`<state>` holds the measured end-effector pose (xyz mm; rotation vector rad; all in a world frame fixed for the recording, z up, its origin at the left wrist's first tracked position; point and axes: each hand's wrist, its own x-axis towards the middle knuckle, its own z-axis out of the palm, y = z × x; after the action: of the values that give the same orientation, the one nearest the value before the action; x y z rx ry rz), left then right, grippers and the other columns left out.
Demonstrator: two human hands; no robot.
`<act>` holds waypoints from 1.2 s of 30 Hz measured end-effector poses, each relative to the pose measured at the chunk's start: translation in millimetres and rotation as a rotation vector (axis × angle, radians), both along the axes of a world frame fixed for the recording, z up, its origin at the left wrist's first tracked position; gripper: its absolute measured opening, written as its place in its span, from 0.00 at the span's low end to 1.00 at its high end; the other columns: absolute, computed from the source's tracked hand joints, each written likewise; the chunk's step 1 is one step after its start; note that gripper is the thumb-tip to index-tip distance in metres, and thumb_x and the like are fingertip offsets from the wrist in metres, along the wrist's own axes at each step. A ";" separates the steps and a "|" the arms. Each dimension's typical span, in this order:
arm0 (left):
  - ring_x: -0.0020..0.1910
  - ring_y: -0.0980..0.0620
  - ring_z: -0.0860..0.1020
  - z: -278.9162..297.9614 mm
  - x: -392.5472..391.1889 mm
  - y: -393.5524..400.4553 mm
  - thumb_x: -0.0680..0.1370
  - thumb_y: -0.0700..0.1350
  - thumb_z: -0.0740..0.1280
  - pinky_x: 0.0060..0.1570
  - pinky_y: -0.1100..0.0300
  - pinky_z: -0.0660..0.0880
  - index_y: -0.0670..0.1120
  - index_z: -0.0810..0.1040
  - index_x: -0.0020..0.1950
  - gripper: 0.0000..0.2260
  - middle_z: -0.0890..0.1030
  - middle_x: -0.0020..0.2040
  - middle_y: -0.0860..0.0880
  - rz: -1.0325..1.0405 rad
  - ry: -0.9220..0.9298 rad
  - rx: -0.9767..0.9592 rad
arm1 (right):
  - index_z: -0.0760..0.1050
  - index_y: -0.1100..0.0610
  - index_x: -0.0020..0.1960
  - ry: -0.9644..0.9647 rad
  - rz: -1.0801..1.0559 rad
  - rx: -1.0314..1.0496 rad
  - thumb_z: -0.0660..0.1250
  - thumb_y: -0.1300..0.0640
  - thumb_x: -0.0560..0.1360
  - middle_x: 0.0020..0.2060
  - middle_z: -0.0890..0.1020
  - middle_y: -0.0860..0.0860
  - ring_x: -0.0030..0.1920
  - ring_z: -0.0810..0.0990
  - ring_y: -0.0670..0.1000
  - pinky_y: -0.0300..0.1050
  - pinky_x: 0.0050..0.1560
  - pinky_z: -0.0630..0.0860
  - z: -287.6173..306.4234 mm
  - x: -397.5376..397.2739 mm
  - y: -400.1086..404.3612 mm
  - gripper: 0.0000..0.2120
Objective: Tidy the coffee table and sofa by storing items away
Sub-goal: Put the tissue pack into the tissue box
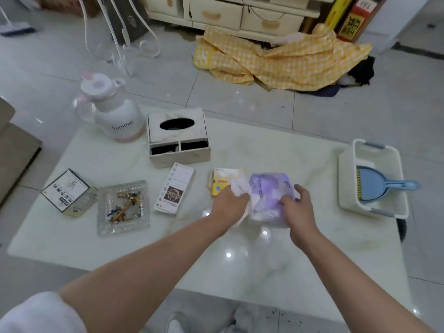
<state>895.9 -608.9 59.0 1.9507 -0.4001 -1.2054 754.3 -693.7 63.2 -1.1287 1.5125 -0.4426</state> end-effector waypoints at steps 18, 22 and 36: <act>0.35 0.55 0.78 1.8 72.3 -81.4 0.76 0.37 0.61 0.44 0.61 0.79 0.49 0.74 0.34 0.12 0.76 0.34 0.49 -0.150 0.287 0.066 | 0.63 0.44 0.75 -0.196 0.344 0.051 0.57 0.55 0.82 0.66 0.75 0.40 0.64 0.75 0.39 0.36 0.61 0.73 -26.2 94.8 -44.4 0.22; 0.45 0.50 0.77 -9.8 87.9 -76.0 0.70 0.46 0.70 0.42 0.57 0.72 0.49 0.75 0.46 0.07 0.79 0.43 0.52 -0.109 -0.292 0.178 | 0.69 0.46 0.72 -0.164 0.326 -0.036 0.52 0.56 0.76 0.67 0.77 0.44 0.66 0.75 0.44 0.43 0.66 0.73 -28.0 129.0 -27.1 0.25; 0.38 0.51 0.79 -33.6 247.3 -15.9 0.69 0.47 0.78 0.39 0.57 0.77 0.45 0.77 0.48 0.14 0.82 0.43 0.47 0.425 0.033 0.149 | 0.69 0.54 0.72 0.299 0.610 -0.252 0.60 0.51 0.82 0.66 0.76 0.54 0.67 0.74 0.53 0.44 0.64 0.68 -32.4 245.6 -61.9 0.20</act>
<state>1143.2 -624.7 25.4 2.0065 0.1246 -1.0086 999.9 -755.6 30.8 -1.8405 1.2907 -0.0405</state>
